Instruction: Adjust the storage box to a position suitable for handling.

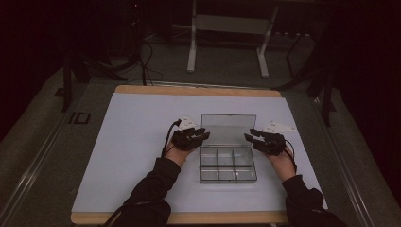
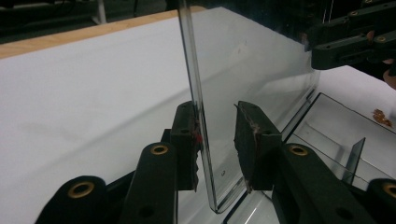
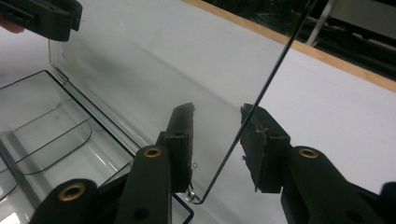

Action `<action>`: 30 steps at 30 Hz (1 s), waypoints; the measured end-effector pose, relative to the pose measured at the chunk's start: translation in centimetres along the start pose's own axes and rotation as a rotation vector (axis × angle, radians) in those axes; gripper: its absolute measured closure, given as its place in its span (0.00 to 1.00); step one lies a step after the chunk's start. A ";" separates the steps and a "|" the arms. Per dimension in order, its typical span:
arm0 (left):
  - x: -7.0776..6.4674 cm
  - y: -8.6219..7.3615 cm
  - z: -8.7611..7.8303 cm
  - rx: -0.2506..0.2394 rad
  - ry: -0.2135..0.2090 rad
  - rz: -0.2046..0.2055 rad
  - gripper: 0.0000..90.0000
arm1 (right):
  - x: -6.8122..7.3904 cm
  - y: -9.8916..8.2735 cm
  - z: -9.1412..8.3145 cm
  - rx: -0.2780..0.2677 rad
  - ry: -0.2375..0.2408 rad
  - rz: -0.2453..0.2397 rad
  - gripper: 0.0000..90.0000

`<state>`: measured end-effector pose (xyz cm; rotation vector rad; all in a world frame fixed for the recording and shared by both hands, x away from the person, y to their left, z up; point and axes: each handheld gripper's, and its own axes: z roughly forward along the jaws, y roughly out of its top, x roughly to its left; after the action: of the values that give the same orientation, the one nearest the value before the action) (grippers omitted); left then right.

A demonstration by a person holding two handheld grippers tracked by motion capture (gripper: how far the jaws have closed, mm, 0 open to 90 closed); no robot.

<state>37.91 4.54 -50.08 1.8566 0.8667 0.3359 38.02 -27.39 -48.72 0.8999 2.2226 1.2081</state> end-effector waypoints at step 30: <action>0.7 -0.5 2.2 0.095 0.010 -0.109 0.56 | -0.6 -0.4 2.1 0.103 0.032 0.161 0.56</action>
<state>39.51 3.63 -51.64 1.8867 1.0019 0.2397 39.69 -26.83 -50.09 1.1263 2.2925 1.1944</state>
